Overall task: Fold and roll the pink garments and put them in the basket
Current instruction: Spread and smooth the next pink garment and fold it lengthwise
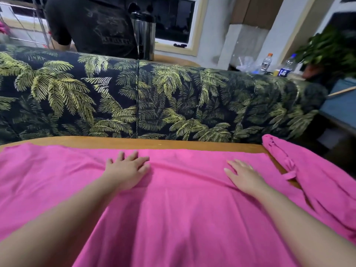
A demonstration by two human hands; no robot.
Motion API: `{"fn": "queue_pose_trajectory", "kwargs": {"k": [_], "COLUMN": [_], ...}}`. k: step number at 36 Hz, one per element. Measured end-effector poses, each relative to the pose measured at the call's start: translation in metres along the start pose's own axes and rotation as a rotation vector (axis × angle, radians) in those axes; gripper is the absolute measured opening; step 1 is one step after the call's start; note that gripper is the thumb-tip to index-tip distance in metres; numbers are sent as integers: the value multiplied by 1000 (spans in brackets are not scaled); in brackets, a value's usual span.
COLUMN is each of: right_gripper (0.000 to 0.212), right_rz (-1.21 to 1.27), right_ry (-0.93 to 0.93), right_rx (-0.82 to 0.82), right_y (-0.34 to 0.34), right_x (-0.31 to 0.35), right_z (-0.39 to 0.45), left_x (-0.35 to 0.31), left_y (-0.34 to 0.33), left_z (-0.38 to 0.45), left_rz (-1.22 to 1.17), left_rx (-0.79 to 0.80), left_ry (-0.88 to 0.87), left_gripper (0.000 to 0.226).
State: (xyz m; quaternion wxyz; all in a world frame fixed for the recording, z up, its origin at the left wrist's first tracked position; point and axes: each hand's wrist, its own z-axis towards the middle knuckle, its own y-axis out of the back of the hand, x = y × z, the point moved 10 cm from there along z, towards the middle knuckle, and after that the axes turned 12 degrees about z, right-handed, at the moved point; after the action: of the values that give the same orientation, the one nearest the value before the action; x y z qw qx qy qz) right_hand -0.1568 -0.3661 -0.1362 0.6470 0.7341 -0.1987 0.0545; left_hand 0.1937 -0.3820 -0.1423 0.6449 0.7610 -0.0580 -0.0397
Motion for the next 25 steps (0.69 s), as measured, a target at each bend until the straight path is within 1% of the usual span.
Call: {"fn": "queue_pose_trajectory", "kwargs": {"k": [2, 6, 12, 15, 17, 19, 21, 22, 25], "right_gripper": [57, 60, 61, 60, 60, 57, 50, 48, 45], "right_rz": [-8, -21, -27, -4, 29, 75, 90, 82, 30], "right_ry": [-65, -118, -148, -142, -134, -148, -221, -269, -356], "right_rx": [45, 37, 24, 13, -49, -201, -351, -385, -410], "right_y": [-5, -3, 3, 6, 13, 29, 47, 53, 64], "right_x": [-13, -24, -38, -41, -45, -56, -74, -84, -104], "right_z": [0, 6, 27, 35, 38, 38, 34, 32, 32], "left_x": [-6, -10, -15, -15, -16, -16, -17, -17, -20], "left_y": [-7, -8, -9, -7, -5, -3, -1, 0, 2], "left_z": [1, 8, 32, 38, 38, 36, 34, 33, 32], "left_rz": [59, 98, 117, 112, 106, 95, 92, 92, 74], "left_rx": [13, -34, -67, -82, -104, -127, -156, -168, -189], "left_ry": [26, 49, 59, 58, 55, 52, 51, 48, 31], "left_gripper": [55, 58, 61, 68, 80, 89, 90, 90, 90]}}
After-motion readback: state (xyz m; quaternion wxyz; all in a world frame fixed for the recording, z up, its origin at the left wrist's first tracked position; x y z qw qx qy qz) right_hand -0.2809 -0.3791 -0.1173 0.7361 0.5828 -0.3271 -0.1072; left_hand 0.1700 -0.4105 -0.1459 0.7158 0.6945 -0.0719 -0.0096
